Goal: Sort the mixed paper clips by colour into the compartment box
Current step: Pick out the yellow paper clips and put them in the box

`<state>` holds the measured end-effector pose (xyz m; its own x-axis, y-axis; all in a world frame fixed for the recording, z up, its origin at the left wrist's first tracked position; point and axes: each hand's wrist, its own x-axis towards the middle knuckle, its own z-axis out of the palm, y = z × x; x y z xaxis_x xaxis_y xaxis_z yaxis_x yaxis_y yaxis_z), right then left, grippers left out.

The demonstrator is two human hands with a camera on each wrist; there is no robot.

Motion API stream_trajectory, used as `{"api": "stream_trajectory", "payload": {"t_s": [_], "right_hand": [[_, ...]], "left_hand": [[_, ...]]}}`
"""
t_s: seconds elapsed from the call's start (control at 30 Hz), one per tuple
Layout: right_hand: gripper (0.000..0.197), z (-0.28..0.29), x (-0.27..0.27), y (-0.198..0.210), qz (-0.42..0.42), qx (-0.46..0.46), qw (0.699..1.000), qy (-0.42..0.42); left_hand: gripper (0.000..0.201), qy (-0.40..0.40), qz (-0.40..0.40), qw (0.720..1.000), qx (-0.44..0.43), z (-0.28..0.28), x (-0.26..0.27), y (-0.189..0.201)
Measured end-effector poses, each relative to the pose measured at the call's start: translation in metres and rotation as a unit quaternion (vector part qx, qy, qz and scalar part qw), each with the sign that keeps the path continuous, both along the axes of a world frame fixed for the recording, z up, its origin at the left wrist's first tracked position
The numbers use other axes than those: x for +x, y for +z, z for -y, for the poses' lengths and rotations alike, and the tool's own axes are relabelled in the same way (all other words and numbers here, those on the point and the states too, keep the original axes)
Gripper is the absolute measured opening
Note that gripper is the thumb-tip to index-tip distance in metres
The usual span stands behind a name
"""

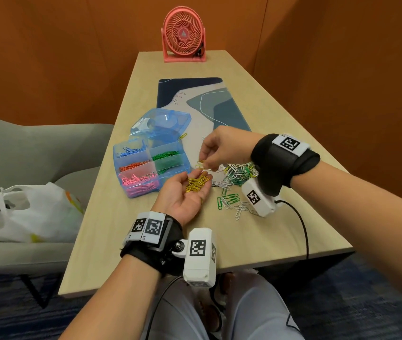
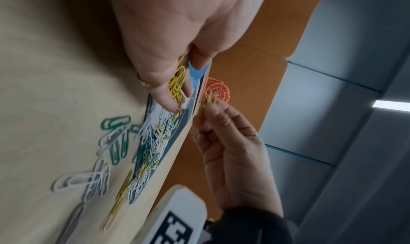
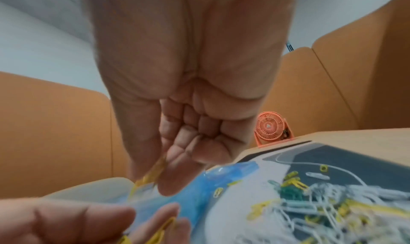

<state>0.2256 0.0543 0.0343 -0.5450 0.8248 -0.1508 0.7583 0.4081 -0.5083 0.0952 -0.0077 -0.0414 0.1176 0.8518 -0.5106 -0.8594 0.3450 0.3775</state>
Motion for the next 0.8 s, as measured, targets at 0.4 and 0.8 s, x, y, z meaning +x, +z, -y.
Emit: {"api": "stream_trajectory", "payload": {"t_s": [0.4,0.8], "right_hand": [[0.011,-0.020,0.016,-0.026,0.220,0.073,0.973,-0.016],[0.016,-0.018,0.025,-0.027,0.258,0.076,0.963,-0.002]], "left_hand": [[0.037,-0.004,-0.010,1.000,-0.002,-0.002,0.004,-0.002],[0.037,0.003,-0.015,1.000,-0.002,-0.001,0.006,-0.001]]}}
